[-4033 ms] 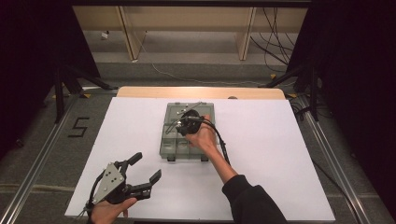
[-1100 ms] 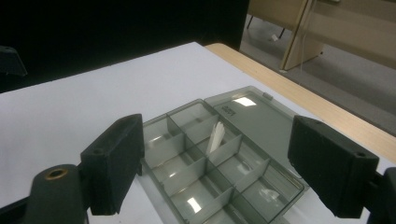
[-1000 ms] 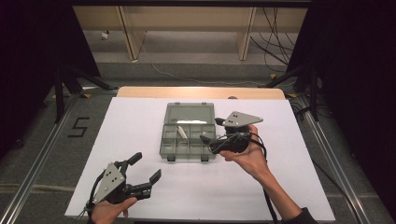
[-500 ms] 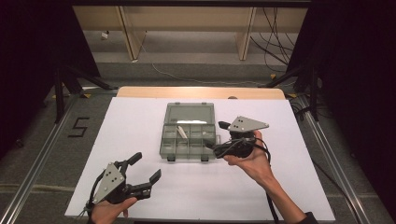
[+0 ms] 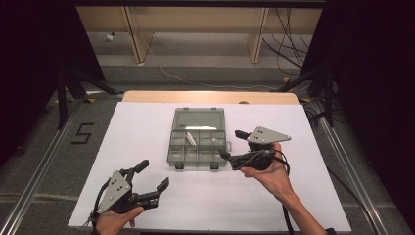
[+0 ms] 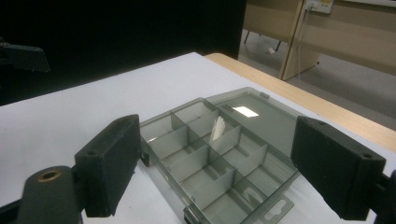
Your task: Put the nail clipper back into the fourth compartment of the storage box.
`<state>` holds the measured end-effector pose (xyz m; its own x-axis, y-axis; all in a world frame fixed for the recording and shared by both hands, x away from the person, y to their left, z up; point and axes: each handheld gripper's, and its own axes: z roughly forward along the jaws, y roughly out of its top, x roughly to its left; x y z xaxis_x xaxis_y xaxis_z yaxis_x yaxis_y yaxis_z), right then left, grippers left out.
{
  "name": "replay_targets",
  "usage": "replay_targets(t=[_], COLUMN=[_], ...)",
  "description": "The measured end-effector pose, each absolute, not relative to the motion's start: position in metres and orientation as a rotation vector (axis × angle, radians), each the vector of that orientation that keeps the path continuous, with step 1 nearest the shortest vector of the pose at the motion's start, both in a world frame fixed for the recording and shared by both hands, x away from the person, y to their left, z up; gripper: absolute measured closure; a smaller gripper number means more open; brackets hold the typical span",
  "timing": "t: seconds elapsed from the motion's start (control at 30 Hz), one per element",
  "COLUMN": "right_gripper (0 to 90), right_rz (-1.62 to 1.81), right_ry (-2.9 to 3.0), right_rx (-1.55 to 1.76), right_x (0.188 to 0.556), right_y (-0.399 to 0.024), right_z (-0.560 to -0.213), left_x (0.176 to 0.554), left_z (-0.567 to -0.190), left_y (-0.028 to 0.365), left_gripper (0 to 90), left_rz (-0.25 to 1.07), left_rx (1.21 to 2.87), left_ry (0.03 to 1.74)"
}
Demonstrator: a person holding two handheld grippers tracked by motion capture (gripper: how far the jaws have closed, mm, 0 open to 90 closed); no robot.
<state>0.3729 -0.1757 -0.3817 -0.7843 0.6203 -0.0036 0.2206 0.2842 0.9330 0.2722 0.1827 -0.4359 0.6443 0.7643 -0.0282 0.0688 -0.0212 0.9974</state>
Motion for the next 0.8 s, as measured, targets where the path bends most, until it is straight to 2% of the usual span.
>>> replay_targets(t=[0.8], right_gripper=[17.0], right_rz=[1.55], right_ry=[2.136], right_rx=[0.772], right_x=[0.353], right_y=[-0.192], right_z=[-0.391], left_x=[0.272], left_z=[-0.436], left_y=[0.182], left_gripper=[15.8], left_rz=[0.64], left_rx=[1.515], left_ry=[0.725])
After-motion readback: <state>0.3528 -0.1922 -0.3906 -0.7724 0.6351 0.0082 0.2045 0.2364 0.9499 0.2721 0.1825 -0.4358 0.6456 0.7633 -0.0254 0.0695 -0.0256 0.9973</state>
